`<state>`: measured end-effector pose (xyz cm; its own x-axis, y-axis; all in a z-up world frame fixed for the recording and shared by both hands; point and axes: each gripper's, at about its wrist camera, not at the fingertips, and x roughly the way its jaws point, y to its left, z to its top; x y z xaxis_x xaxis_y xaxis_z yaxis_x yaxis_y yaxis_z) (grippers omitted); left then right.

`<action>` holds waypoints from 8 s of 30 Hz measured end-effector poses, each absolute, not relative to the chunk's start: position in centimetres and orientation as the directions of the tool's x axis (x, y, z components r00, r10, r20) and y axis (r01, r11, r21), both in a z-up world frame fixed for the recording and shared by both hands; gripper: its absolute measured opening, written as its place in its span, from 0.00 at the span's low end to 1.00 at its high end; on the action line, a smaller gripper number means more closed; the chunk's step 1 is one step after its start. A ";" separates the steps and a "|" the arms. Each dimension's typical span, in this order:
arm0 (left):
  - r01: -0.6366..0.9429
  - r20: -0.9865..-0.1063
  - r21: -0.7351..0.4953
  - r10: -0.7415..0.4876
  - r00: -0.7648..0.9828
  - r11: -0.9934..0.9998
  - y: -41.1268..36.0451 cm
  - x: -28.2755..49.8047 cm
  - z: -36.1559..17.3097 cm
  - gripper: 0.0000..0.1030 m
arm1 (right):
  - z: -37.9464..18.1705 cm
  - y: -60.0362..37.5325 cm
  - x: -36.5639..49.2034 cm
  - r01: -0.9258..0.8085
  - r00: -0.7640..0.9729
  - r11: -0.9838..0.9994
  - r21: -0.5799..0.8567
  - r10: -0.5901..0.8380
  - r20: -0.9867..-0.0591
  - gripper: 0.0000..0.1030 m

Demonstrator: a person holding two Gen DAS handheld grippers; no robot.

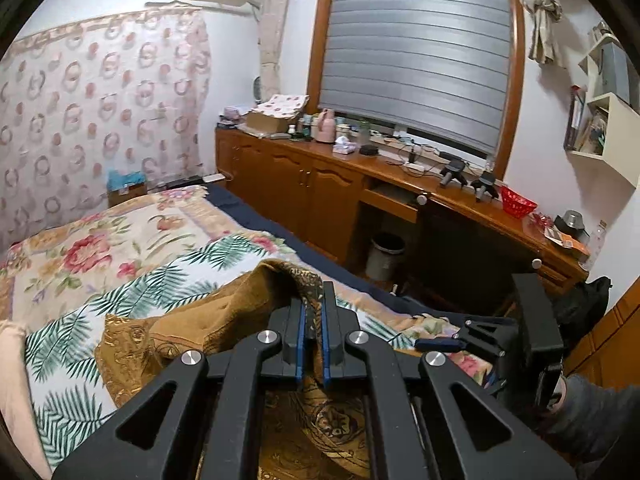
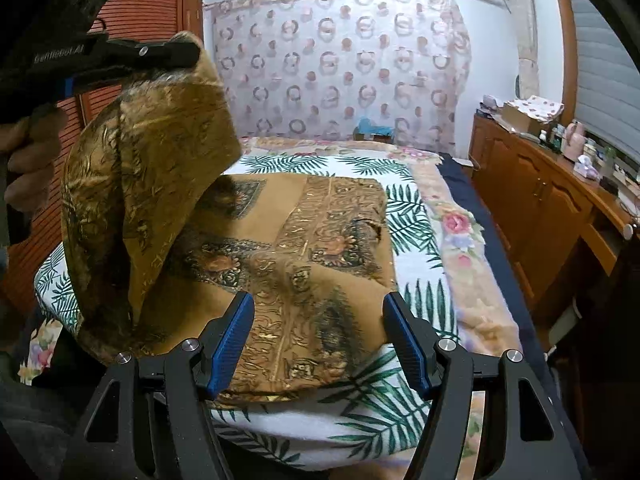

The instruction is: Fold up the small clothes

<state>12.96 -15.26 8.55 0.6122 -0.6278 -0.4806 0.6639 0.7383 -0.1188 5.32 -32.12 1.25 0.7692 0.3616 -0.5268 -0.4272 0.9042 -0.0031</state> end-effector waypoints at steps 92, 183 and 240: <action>0.289 -0.625 -0.134 -0.307 0.717 0.948 1.9 9.9 -4.7 0.78 | 9.6 -26.2 33.8 -0.433 0.743 0.876 -0.212 0.214 -0.634 0.03; 0.454 -0.703 -0.220 -0.463 0.539 0.863 -6.6 4.6 -8.4 0.45 | 0.6 -37.7 15.2 -0.369 0.647 0.927 0.075 0.314 -0.695 0.53; 0.345 -0.512 -0.313 -0.463 0.724 0.885 -1.2 21.2 1.2 0.03 | 7.6 -30.8 28.0 -0.436 0.685 0.861 0.262 0.506 -0.524 0.11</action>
